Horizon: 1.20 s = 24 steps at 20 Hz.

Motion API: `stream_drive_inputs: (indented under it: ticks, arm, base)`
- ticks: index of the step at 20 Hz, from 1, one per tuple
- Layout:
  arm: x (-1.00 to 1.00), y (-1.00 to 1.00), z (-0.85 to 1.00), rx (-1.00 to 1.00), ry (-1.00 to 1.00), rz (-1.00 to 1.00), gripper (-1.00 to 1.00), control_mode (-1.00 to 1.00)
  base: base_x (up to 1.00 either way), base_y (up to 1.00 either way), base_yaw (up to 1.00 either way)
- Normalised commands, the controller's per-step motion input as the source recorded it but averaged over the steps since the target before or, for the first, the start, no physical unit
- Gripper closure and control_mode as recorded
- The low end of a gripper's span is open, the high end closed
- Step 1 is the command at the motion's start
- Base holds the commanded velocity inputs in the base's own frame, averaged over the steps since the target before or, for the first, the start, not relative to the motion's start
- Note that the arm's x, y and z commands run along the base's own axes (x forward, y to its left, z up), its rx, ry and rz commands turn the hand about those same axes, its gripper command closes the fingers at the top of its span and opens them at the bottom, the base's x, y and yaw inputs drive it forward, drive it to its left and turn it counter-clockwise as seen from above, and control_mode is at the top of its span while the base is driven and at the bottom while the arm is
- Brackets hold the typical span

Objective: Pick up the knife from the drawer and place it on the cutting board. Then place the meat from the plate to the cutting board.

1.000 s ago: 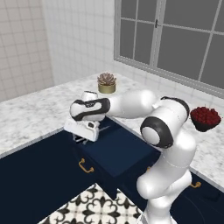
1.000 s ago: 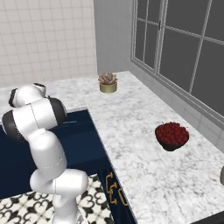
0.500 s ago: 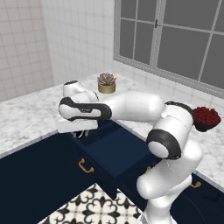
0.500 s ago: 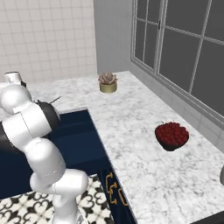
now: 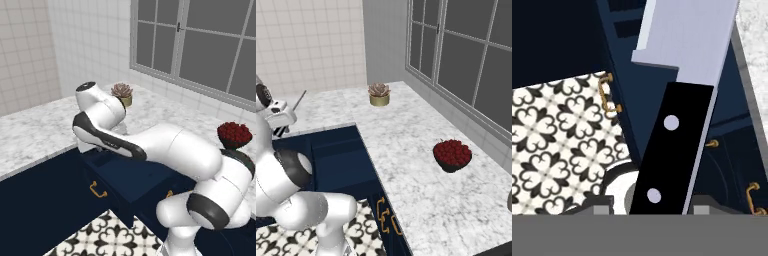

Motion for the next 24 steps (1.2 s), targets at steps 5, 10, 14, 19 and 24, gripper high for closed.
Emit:
stream_drive_inputs:
  ticks: [5, 10, 14, 19, 24]
  arm:
    - [-0.78, -1.00, 0.15, 0.32, -0.12, 0.22, 1.00, -1.00]
    - [-0.61, -1.00, 0.03, 0.24, -0.07, 0.22, 1.00, -1.00]
    - [-0.09, -0.40, 0.00, 0.12, 0.00, 0.02, 1.00, 1.00]
    - [0.00, 0.00, 0.00, 0.00, 0.00, 0.00, 1.00, 1.00]
    - [0.00, 0.00, 0.00, 0.00, 0.00, 0.00, 1.00, 1.00]
  base:
    - [0.00, 0.00, 0.00]
    - [0.00, 0.00, 0.00]
    - [0.00, -0.29, 0.00]
    - [-0.06, -0.05, 0.09]
    - [-0.28, 0.44, 0.22]
